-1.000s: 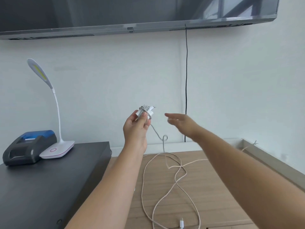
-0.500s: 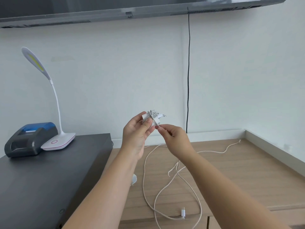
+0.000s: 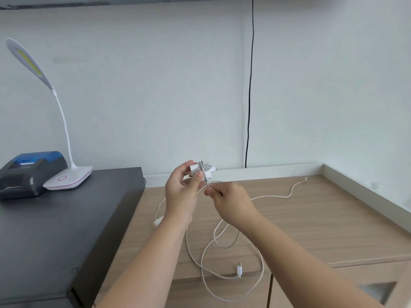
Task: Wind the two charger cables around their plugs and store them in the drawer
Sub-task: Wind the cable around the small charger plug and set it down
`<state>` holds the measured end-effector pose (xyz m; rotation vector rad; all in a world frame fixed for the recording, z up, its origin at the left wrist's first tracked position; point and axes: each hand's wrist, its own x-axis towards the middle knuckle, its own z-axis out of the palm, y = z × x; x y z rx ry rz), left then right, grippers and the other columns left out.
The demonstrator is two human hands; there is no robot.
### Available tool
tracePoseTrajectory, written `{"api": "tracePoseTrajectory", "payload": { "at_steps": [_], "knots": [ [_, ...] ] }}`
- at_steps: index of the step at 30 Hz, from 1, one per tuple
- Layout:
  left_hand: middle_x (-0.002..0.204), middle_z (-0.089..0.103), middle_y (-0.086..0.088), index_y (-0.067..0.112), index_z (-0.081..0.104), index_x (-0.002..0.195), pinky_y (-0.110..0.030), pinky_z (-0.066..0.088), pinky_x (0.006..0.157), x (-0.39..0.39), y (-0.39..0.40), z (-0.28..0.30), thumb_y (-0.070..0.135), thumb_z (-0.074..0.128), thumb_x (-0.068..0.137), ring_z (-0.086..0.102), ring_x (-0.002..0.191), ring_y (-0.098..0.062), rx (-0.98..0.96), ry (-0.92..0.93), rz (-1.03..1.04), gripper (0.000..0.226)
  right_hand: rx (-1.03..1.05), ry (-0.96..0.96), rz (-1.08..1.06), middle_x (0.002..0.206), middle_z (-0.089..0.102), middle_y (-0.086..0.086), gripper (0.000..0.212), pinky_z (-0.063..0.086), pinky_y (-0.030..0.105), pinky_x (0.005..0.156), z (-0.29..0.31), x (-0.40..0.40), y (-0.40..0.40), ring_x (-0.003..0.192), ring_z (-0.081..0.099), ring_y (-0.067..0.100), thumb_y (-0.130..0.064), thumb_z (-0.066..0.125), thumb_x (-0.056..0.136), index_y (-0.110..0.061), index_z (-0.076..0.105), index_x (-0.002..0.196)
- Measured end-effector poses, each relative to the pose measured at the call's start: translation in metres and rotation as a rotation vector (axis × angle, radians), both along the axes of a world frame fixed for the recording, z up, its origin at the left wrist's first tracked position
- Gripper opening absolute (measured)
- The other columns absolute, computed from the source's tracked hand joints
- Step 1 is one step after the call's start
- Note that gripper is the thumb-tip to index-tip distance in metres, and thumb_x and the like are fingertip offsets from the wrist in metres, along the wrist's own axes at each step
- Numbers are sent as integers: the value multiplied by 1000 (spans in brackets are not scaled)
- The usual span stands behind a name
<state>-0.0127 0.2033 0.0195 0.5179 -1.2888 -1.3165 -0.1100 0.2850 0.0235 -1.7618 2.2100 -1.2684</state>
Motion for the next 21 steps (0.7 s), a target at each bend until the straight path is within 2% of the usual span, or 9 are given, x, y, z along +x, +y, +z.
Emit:
{"api": "tracePoseTrajectory", "payload": {
  "at_steps": [2,4,8,10,13,15,17,21],
  "knots": [
    [111,68,-5,37,64,108,-41,57,81,1,4,-6,25,72,81,69,90,-21,-134,-141,83,30,32,24,1,70,66,12,27,50,38,69,-2,1,3,72,58,30,-24,50,96,-6,68,86],
    [107,68,1,37,63,111,-42,57,81,1,7,-10,23,72,81,68,91,-22,-270,-251,147,34,66,57,8,80,69,12,27,50,37,70,-2,3,6,78,61,30,-22,46,97,-7,68,89],
    [103,62,14,22,65,118,-25,54,78,5,2,-13,8,73,83,62,91,-4,-500,-366,206,39,137,176,15,91,68,5,25,47,32,70,5,-1,15,86,61,25,-22,44,97,-14,67,98],
    [107,61,17,21,63,122,-18,50,80,10,-3,-12,7,72,84,59,95,-1,-581,-414,197,42,161,206,7,83,65,0,22,44,30,68,11,-9,22,82,58,22,-26,48,95,-18,68,95],
    [117,61,8,18,59,130,-18,44,91,18,-9,-15,12,69,87,57,104,-7,-745,-571,190,44,208,270,80,62,51,-13,18,37,27,63,19,-20,31,70,51,15,-29,54,93,-20,69,90],
    [123,61,2,16,56,133,-18,37,96,21,-11,-19,13,66,88,55,109,-14,-874,-689,199,46,216,365,149,62,57,-12,17,40,28,63,24,-26,33,68,52,14,-31,55,92,-21,69,90],
    [124,61,-2,15,55,134,-15,33,95,22,-13,-20,12,64,88,55,108,-20,-947,-748,195,47,164,500,190,71,67,-5,18,48,33,65,27,-35,32,70,58,18,-32,54,92,-23,69,89],
    [127,61,-3,14,55,134,-18,31,94,24,-10,-15,12,59,88,55,106,-23,-1031,-811,127,45,-14,667,261,69,66,-5,22,51,35,57,28,-52,28,67,62,21,-35,53,90,-23,71,86]
  ]
}}
